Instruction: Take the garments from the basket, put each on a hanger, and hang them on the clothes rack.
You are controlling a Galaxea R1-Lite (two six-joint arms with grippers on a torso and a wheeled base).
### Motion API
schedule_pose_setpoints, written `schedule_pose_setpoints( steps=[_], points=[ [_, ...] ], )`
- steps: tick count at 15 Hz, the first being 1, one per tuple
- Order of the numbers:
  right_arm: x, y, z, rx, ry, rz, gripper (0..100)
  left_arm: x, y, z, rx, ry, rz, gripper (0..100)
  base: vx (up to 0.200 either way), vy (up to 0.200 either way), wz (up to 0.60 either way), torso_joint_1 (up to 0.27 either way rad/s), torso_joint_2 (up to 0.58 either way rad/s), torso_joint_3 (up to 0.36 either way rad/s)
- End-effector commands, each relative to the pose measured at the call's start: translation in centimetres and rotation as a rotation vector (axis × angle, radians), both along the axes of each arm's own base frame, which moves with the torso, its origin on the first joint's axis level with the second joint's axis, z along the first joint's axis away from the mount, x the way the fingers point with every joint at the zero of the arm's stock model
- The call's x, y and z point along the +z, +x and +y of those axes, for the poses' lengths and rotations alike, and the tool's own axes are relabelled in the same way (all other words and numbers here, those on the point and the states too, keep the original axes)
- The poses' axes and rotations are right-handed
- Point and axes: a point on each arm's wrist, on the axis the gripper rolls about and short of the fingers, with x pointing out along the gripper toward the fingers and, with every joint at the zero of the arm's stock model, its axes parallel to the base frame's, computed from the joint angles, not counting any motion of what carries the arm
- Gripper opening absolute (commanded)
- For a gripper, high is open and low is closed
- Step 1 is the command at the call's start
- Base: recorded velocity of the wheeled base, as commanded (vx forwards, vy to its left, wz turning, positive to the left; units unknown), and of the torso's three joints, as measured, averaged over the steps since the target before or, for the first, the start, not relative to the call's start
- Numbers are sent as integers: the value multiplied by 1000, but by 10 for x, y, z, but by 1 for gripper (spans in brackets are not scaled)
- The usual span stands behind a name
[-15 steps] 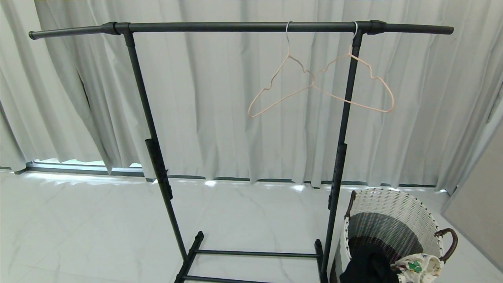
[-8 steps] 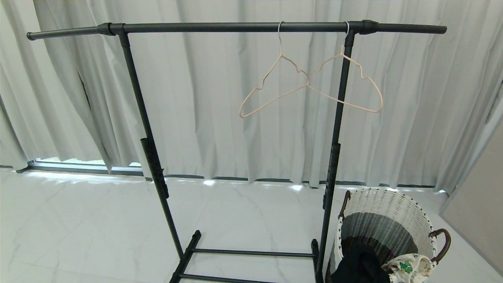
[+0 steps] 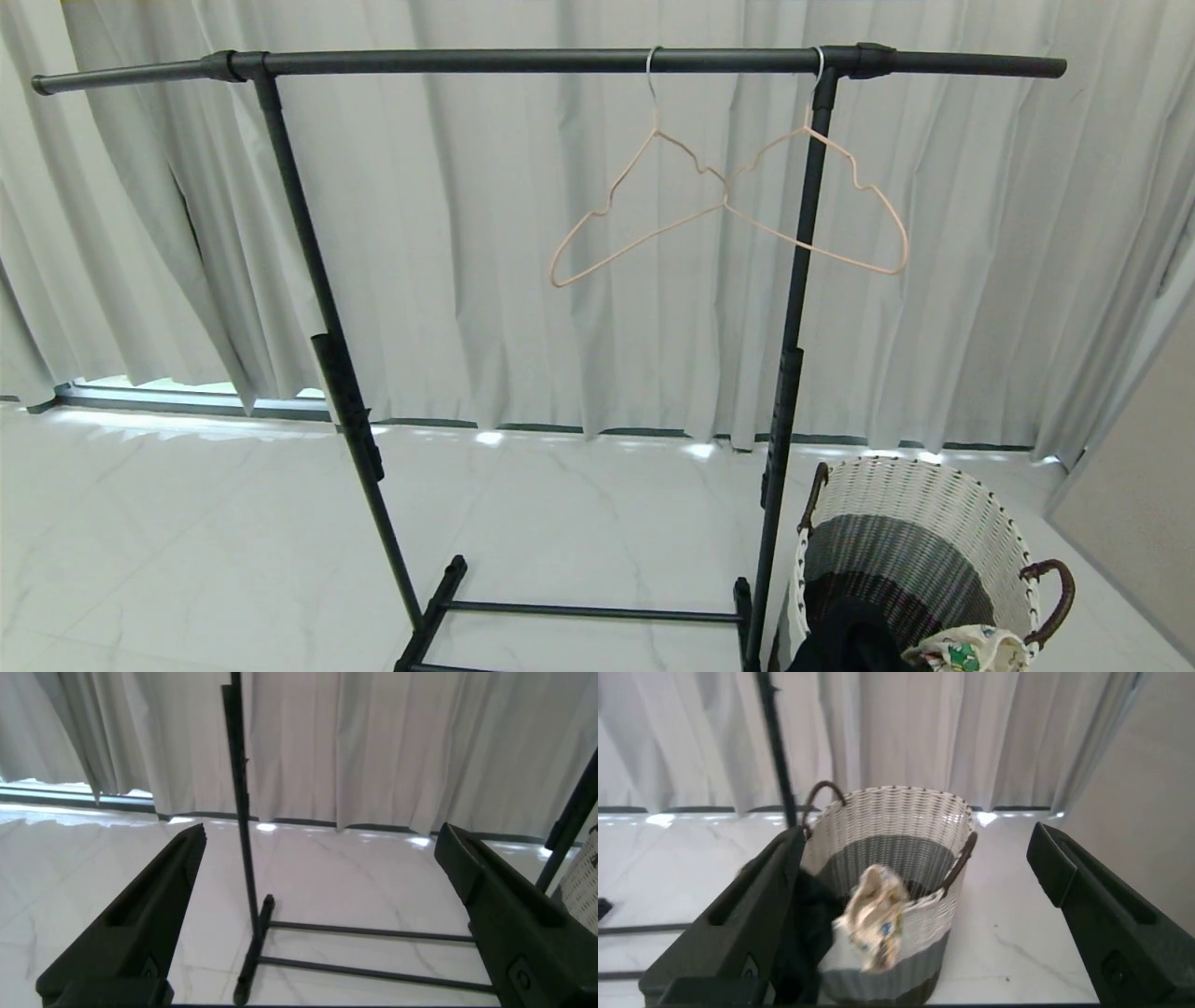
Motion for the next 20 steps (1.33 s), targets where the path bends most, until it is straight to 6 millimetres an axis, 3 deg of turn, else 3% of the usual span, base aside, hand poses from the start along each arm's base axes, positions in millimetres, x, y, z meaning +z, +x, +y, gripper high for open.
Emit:
schedule_pose_setpoints(
  steps=[1,15,16,17,20],
  points=[
    [0,0,0,1,-6,0,100,0,0,0,3,-9,0,100,0,0,0,0,0,0],
    [1,0,0,4,-26,-12,100,0,0,0,3,-10,-1,100,0,0,0,0,0,0],
    [8,-2,0,22,-32,-42,100,0,0,0,3,-10,0,100,0,0,0,0,0,0],
    [27,-9,2,74,-26,-98,100,1,0,0,3,-10,-3,100,0,0,0,0,0,0],
    [52,-13,0,134,-88,22,100,0,0,0,3,-10,-1,100,0,0,0,0,0,0]
  ],
)
